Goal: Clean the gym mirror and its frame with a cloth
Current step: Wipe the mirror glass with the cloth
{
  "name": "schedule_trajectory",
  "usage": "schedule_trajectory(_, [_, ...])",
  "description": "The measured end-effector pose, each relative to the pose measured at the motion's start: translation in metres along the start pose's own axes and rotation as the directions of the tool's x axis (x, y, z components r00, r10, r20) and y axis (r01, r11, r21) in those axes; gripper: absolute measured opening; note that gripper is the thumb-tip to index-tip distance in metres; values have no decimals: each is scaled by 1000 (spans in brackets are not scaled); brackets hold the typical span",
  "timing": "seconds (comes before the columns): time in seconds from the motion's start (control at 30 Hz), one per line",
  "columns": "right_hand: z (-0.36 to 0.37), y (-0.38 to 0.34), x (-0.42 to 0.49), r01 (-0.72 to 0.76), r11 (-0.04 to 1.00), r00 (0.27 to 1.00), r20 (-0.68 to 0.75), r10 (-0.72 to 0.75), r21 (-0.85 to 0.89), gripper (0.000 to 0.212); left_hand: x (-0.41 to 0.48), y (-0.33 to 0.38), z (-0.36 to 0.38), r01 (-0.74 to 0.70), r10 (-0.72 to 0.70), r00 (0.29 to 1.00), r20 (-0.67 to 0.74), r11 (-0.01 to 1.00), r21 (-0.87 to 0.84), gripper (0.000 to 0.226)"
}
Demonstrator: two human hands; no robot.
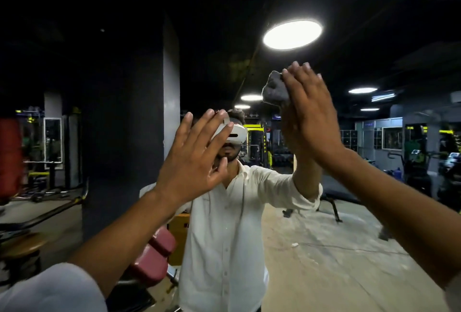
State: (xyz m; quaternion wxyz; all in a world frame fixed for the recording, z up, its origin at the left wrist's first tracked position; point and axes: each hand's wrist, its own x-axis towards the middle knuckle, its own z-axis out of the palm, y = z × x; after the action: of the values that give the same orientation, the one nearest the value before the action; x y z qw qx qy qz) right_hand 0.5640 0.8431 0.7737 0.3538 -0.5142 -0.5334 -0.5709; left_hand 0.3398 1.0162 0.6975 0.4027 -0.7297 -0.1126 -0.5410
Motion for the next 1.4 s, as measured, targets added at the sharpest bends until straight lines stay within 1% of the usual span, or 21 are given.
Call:
schedule_trajectory(0.07, [3,-6,-3,21,1000,999,26,-21,16,62,6,-2,-3,-6,6,1000,-15,1000,6,69])
schedule_trajectory(0.17, [6,-9,-7,247,969,964,106,-244,-19,68,34,-10,-11,-34,34,999,-24,999,10,60])
schedule_trajectory(0.2, [4,-6,-2,262,965,962,90,-258,-27,67,45,-12,-12,-41,42,999,-13,999,24,61])
schedule_trajectory(0.33, [3,-7,6,-21,998,997,-68,26,66,60,60,-1,-2,-12,10,1000,25,997,74,76])
schedule_trajectory(0.4, [10,-16,-4,24,997,999,-47,-20,70,64,55,2,4,-3,-1,999,38,996,91,80])
schedule_trajectory(0.5, [13,-12,-13,221,975,974,45,-222,17,70,51,2,6,-10,6,999,42,996,89,82])
schedule_trajectory(0.53, [11,-7,-9,207,978,978,30,-206,0,69,50,2,7,-15,12,999,40,996,84,81])
schedule_trajectory(0.63, [8,-4,-3,-25,998,998,-63,29,59,64,45,6,8,-20,18,999,35,998,56,81])
schedule_trajectory(0.7, [13,-23,-19,-84,992,993,-76,92,96,67,38,9,9,-12,11,999,32,999,35,80])
schedule_trajectory(0.73, [16,-34,-35,-70,992,996,-51,76,106,70,34,11,9,-10,9,999,33,1000,20,80])
schedule_trajectory(0.8, [22,-54,-74,51,992,997,58,-58,115,74,22,16,9,-19,19,999,42,1000,-7,79])
schedule_trajectory(0.9, [16,-55,-111,227,970,949,204,-240,84,76,-8,23,10,-43,45,996,72,999,-24,79])
schedule_trajectory(0.93, [12,-48,-111,238,970,948,204,-243,54,75,-20,25,10,-39,42,996,78,999,-30,79])
schedule_trajectory(1.0, [6,-42,-106,155,987,974,160,-158,30,70,-40,30,9,-31,35,996,80,998,-55,81])
schedule_trajectory(1.07, [6,-52,-111,48,997,990,126,-56,66,69,-54,34,7,-25,31,995,99,997,-68,81])
schedule_trajectory(1.13, [15,-73,-140,23,994,985,170,-42,110,72,-66,37,7,-7,16,991,134,998,-67,80])
schedule_trajectory(1.2, [25,-91,-191,148,978,954,241,-180,147,64,-76,42,7,3,5,989,150,999,-52,80])
schedule_trajectory(1.23, [29,-98,-219,239,958,916,291,-277,162,56,-80,45,8,5,2,989,151,999,-46,80])
schedule_trajectory(1.33, [29,-101,-266,502,840,713,450,-537,207,51,-91,53,7,32,-26,987,157,999,-34,78])
schedule_trajectory(1.37, [27,-97,-264,578,788,648,466,-602,214,51,-93,54,7,37,-31,987,160,999,-33,77])
schedule_trajectory(1.4, [27,-91,-255,629,751,617,460,-639,200,52,-94,54,8,34,-28,987,160,999,-33,76])
